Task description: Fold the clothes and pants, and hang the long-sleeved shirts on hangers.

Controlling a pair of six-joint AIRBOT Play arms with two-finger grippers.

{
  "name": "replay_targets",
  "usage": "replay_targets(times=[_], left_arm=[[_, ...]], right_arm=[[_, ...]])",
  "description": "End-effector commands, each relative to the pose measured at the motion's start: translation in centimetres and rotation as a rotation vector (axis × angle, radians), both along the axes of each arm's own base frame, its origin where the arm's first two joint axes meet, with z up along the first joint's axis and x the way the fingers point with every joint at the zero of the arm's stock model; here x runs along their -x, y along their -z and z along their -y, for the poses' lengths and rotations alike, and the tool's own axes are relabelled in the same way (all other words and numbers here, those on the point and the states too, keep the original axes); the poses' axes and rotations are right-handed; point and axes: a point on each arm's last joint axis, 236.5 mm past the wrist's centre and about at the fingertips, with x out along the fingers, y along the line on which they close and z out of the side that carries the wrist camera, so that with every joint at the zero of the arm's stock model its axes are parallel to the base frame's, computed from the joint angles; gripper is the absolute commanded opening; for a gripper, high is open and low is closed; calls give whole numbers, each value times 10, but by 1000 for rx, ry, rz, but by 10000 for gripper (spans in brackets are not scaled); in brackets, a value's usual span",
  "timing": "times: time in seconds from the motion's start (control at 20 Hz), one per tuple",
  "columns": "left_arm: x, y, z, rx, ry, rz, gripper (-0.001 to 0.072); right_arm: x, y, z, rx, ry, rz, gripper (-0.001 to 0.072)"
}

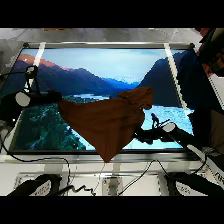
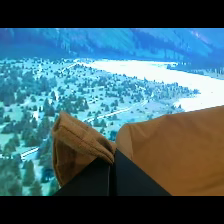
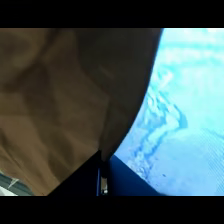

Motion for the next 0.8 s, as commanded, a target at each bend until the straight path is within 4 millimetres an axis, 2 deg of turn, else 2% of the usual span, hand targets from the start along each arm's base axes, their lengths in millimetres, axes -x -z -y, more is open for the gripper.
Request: replay_targets(times=[0.0,0.1,0.2,0.3,0.4,0.5,0.55,0.65,0.75], left_arm=[[0,-5,-1,-1,-2,12,17],[2,-21,-5,-8,-10,54,16],[5,-45,-17,-41,-26,117,16],[12,-77,-30,-68,-52,196,17],[23,-118,-40,-76,-84,307,16],[38,-172,-45,-87,-111,470,16],[48,-204,-46,-89,-124,571,16],[77,-272,-48,-71,-167,795,16],[120,-340,-49,-32,-209,1034,16]], right_arm=[[-29,-23,-6,-4,-41,108,13],[-59,-59,-2,18,-80,232,13],[-93,-115,11,59,-109,402,13],[-121,-191,33,127,-113,610,13],[-134,-279,59,214,-83,836,13],[-124,-367,81,288,-36,1051,13],[-111,-409,88,314,-14,1154,13],[-75,-476,92,331,18,1321,13],[-36,-524,92,327,39,1449,13]])
